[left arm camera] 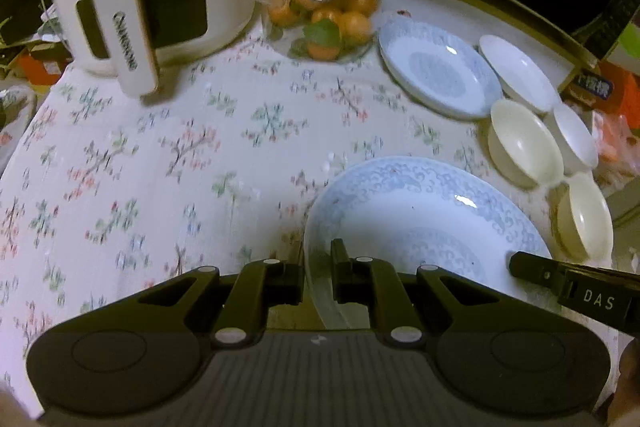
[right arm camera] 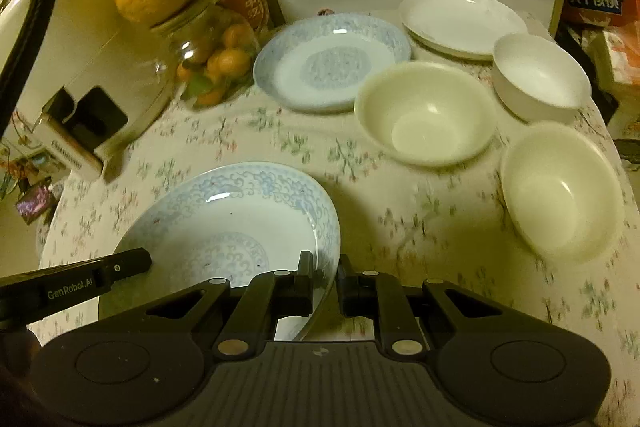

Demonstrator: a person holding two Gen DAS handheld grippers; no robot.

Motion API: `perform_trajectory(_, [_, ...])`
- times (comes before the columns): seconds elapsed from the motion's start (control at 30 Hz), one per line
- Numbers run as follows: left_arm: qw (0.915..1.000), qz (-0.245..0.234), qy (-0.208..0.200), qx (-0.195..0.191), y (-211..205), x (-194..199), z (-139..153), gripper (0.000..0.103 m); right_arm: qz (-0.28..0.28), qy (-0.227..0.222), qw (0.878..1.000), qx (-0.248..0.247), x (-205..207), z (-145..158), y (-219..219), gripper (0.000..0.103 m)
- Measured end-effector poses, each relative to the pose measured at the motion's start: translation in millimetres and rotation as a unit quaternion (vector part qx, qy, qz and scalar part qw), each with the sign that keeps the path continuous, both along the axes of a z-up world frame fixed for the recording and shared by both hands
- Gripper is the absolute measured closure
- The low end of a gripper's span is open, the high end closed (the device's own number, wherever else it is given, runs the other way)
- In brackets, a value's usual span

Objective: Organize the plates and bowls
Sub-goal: 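Close the left gripper on the plate rim while the right gripper grips it too, then lift the large blue plate with both grippers toward the smaller blue plate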

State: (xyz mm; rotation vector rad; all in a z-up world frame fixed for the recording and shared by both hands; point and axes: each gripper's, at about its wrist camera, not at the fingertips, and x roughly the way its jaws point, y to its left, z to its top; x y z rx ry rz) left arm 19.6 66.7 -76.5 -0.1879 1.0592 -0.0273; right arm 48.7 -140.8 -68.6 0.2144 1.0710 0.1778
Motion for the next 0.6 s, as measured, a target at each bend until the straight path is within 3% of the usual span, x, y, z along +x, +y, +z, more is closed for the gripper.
perform_trajectory(0.27, [1.0000,0.002,0.004,-0.003,-1.7,-21.3,-5.2,0.092,0.005,0.010,1.000,-0.009,-29.1,-7.0,-0.3,0.089])
perform_trajectory(0.6, [0.9998,0.014,0.009,0.006,2.0,-23.0,-8.7,0.092,0.011,0.015,1.000,-0.015,-33.8,-14.1,9.2,0.089])
